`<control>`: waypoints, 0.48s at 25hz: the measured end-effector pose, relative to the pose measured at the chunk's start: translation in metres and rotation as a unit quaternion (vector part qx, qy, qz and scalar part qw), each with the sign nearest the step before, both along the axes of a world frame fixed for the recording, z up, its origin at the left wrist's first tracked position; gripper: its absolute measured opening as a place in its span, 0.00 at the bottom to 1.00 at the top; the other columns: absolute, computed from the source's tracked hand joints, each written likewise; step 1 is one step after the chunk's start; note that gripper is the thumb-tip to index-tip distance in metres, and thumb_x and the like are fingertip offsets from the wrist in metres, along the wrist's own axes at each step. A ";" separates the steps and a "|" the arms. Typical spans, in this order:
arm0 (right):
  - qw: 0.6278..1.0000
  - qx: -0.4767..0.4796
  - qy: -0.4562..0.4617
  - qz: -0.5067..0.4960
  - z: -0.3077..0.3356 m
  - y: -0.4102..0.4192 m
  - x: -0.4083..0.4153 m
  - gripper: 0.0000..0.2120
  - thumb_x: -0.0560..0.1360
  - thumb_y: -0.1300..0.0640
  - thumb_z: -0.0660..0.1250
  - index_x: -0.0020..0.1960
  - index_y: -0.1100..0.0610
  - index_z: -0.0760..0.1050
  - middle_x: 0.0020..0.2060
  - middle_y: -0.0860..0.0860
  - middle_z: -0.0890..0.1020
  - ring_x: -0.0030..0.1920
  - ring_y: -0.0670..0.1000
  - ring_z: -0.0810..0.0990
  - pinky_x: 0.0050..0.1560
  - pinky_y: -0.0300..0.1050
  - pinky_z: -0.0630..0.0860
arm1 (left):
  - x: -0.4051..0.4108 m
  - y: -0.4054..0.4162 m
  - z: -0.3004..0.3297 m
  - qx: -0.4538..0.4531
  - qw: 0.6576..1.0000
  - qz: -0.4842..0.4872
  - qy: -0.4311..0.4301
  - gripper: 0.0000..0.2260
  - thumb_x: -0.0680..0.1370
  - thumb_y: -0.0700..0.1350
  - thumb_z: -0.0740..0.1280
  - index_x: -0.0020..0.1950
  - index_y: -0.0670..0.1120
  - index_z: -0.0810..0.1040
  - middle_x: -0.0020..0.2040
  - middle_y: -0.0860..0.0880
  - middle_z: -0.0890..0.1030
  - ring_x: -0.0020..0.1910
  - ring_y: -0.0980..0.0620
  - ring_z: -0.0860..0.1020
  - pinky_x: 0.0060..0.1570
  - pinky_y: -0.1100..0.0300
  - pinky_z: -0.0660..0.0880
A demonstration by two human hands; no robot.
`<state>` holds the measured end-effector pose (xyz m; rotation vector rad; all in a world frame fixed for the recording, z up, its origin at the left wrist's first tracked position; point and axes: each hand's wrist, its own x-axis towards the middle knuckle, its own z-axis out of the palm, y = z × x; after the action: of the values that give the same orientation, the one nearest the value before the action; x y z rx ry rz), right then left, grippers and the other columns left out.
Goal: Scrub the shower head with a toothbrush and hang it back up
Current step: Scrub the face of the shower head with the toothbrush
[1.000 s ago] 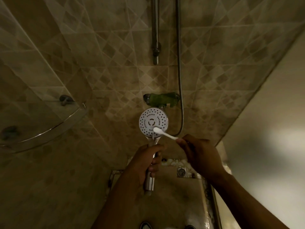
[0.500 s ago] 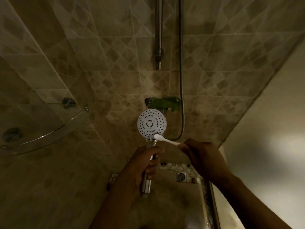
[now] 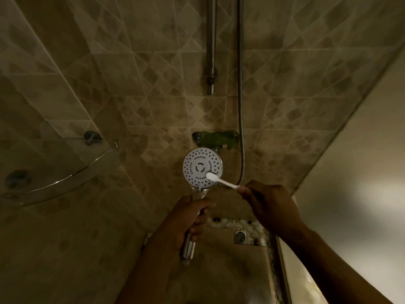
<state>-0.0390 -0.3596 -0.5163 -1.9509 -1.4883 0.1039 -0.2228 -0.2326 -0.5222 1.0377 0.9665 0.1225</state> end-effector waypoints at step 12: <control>0.996 0.022 0.056 -0.060 0.005 0.005 -0.006 0.14 0.79 0.40 0.58 0.41 0.44 0.74 0.23 0.46 0.74 0.27 0.46 0.76 0.22 0.36 0.64 | 0.009 -0.002 0.000 0.067 0.996 -0.023 0.046 0.15 0.78 0.45 0.70 0.34 0.46 0.69 0.23 0.49 0.63 0.18 0.53 0.60 0.23 0.63 0.61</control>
<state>-0.0449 -0.3543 -0.5111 -1.9611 -1.2876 0.1228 -0.2136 -0.2343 -0.5218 1.1977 1.0277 0.1031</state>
